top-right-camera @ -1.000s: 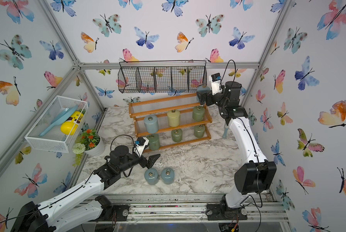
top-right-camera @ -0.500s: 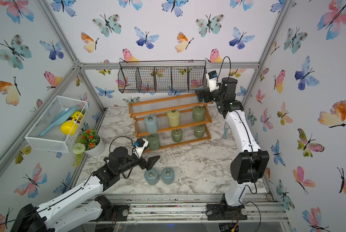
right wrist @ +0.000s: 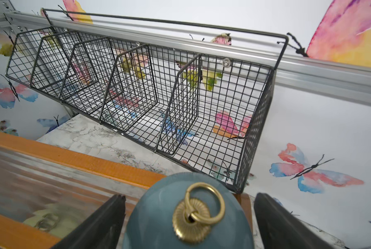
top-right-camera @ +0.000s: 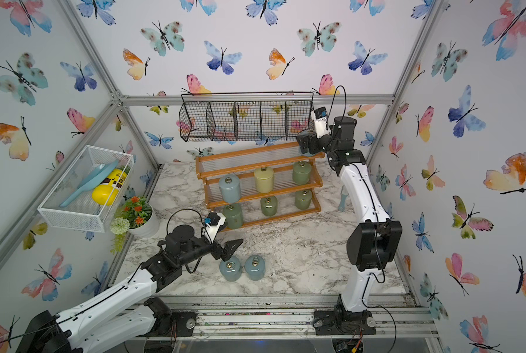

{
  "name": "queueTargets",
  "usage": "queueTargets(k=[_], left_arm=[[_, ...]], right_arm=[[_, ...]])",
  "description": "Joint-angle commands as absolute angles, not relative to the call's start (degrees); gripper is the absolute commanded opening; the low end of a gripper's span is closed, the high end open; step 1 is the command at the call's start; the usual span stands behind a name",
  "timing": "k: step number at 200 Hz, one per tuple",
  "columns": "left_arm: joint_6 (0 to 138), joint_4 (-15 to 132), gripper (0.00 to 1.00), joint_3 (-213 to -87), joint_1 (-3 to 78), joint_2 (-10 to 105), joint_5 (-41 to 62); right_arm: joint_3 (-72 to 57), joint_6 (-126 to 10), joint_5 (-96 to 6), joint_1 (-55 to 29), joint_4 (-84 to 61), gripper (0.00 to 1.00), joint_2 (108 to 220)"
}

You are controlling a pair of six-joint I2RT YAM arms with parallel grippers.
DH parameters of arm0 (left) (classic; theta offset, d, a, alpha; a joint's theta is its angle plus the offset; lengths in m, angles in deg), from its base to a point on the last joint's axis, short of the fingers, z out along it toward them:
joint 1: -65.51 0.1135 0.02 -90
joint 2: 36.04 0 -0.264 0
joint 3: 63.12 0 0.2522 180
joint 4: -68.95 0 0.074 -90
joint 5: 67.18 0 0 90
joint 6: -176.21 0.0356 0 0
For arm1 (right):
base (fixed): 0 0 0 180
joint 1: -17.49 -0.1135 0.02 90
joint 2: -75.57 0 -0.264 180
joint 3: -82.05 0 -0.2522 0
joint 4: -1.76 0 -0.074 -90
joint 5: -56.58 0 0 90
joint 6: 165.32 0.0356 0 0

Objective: Remove the tea canisters from the shelf
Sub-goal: Pick up the tea canister from the shelf.

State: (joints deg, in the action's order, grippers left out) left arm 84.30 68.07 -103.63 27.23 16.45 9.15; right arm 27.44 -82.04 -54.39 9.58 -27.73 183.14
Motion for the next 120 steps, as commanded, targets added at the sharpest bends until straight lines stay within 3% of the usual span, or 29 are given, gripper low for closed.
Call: queueTargets(k=[1, 68, 120], left_arm=[[83.7, 68.7, 0.98, -103.2, 27.5, 15.1, 8.1], [83.9, 68.1, 0.98, -102.8, 27.5, 14.8, 7.4], [84.1, 67.6, 0.98, -102.8, 27.6, 14.3, 7.9]], right_arm=[[29.7, -82.4, -54.3, 9.8, -29.3, 0.99, 184.4], [32.4, -82.1, -55.0, 9.9, -29.3, 1.00, 187.1], [32.8, -81.8, -56.2, 9.9, -29.5, 0.89, 187.3]])
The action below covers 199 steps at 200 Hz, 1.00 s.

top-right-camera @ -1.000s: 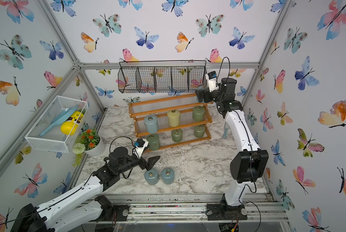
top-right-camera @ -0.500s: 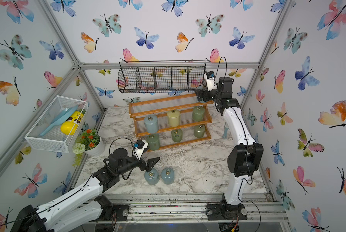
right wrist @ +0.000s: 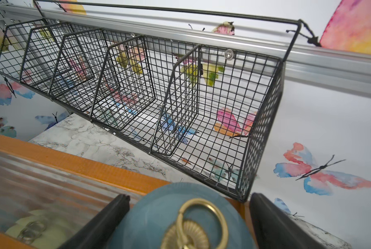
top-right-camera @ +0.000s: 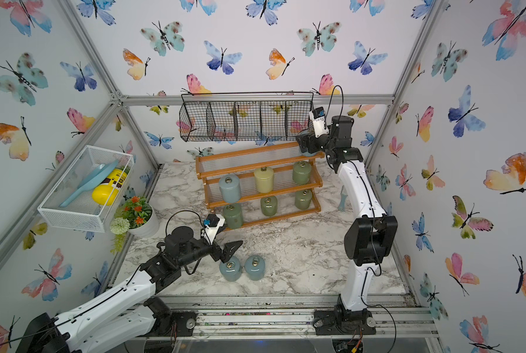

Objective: Remove the tea canisters from the shelf
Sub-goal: Pick up the tea canister from the shelf.

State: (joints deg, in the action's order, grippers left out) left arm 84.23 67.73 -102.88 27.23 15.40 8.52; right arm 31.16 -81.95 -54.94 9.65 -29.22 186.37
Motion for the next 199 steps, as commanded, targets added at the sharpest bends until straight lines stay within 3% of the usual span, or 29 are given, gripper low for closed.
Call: queueTargets(k=[1, 199], left_arm=[[84.1, 67.6, 0.99, -102.8, 27.5, 14.2, 7.9], [85.4, 66.0, 0.98, -104.8, 27.5, 13.5, 9.4]], right_arm=[[32.7, -81.8, -56.3, 9.9, -29.5, 0.88, 187.3], [14.5, -76.7, -65.7, 8.8, -25.3, 0.72, 168.0]])
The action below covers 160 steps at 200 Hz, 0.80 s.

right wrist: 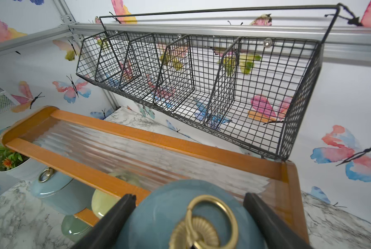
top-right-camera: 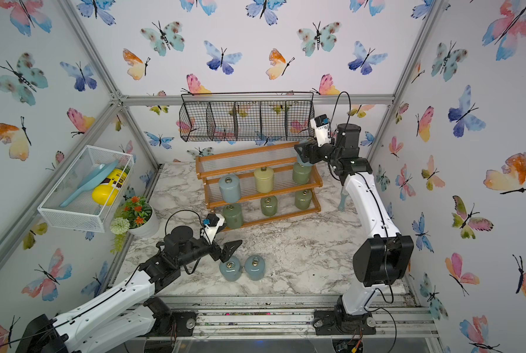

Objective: Remove the tea canisters from the shelf
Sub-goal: Pick up the tea canister from the shelf.

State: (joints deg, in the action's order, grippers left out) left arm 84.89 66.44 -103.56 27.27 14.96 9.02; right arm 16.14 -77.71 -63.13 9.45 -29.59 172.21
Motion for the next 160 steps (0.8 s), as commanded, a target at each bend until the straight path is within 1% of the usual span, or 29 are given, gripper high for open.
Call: queueTargets(k=[1, 32, 55, 115, 160], left_arm=[[85.4, 66.0, 0.98, -104.8, 27.5, 13.5, 9.4], [85.5, 65.9, 0.98, -104.4, 27.6, 12.6, 9.8], [85.7, 65.2, 0.98, -104.7, 27.7, 12.4, 10.0], [85.8, 63.8, 0.99, -105.8, 28.2, 12.8, 9.4], [84.9, 63.1, 0.98, -105.9, 28.2, 12.3, 9.1]], right_arm=[[14.4, -76.7, -65.8, 8.7, -25.3, 0.72, 167.8], [7.2, -76.9, -65.8, 7.2, -24.2, 0.71, 163.0], [0.9, -78.2, -63.7, 4.9, -24.0, 0.71, 158.9], [-23.4, -72.4, -63.4, 0.9, -10.7, 0.72, 147.3], [-35.7, -71.1, -62.1, -3.7, -6.2, 0.72, 142.8]])
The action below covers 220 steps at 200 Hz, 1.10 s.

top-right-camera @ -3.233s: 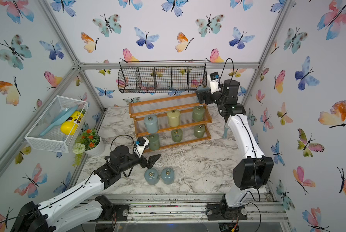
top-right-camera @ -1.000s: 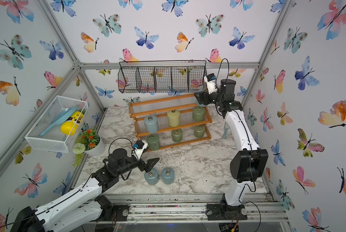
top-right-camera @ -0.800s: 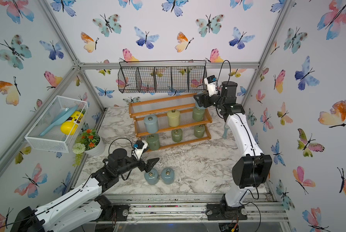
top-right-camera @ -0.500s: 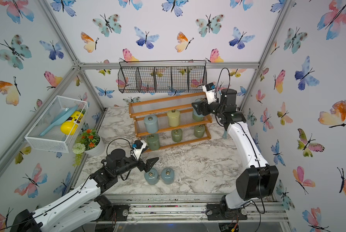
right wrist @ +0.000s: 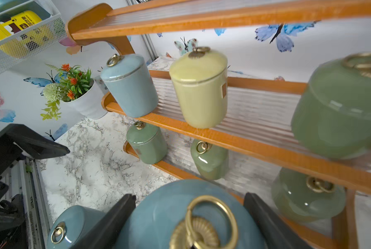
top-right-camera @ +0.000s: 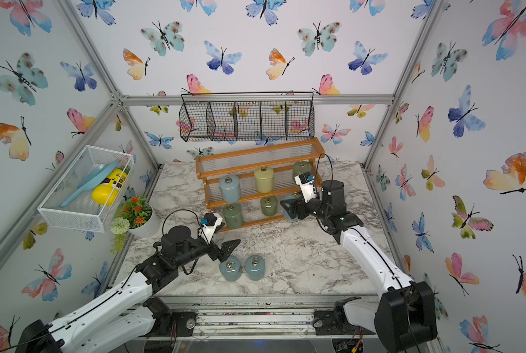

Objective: Remove the tea canisters from the shelf
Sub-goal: Pick up the tea canister from the shelf, then place the tea canister at the center of the board.

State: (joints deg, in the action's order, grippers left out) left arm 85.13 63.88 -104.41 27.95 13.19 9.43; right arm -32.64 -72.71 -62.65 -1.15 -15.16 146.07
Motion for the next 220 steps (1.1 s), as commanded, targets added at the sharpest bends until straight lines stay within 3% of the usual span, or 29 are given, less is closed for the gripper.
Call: queueTargets(k=[1, 96, 220], left_arm=[[84.9, 63.1, 0.98, -105.9, 28.2, 12.3, 9.1], [83.0, 61.9, 0.98, -104.8, 28.2, 10.8, 10.2], [83.4, 62.0, 0.99, -106.0, 28.2, 12.7, 10.3]], right_arm=[[-35.9, -71.1, -62.0, -3.9, -6.2, 0.72, 142.8], [-56.2, -63.8, -53.8, -17.3, 4.1, 0.71, 138.8], [-62.9, -60.5, -44.4, -25.4, 8.8, 0.71, 144.2]])
